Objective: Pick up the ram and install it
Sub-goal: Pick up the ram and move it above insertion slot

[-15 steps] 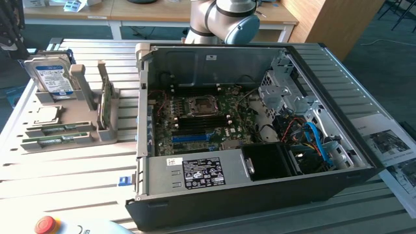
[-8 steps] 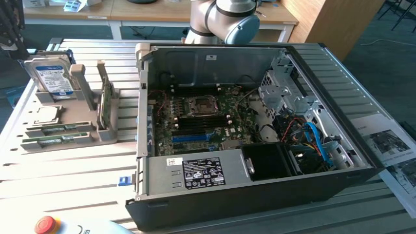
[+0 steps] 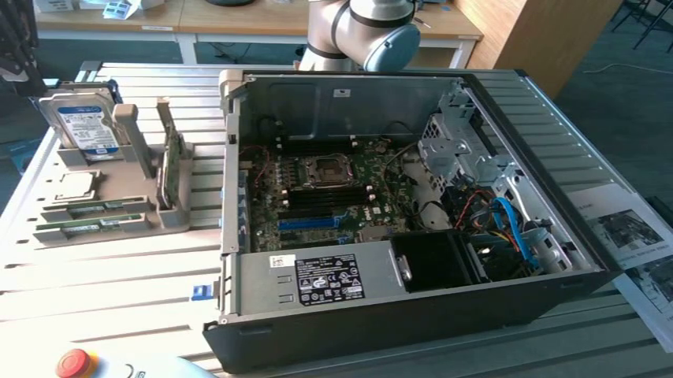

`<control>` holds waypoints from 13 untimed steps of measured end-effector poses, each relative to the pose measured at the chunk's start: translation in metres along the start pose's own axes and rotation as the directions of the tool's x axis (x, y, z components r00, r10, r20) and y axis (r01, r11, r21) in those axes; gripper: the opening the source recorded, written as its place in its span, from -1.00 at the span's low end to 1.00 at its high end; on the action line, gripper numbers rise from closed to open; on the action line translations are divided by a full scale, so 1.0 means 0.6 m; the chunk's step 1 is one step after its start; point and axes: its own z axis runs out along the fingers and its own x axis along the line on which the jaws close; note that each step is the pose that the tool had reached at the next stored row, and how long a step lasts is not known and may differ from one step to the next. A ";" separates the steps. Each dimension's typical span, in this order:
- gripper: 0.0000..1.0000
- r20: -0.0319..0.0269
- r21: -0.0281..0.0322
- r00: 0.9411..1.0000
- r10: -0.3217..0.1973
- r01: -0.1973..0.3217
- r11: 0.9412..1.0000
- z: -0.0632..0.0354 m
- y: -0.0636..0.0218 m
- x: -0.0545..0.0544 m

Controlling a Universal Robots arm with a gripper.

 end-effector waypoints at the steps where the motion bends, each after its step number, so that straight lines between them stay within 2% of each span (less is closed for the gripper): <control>1: -0.80 0.000 0.000 1.000 -0.006 0.006 1.000 0.000 0.000 0.000; 13: -0.80 -0.001 0.000 1.000 -0.017 0.017 1.000 0.000 0.000 0.004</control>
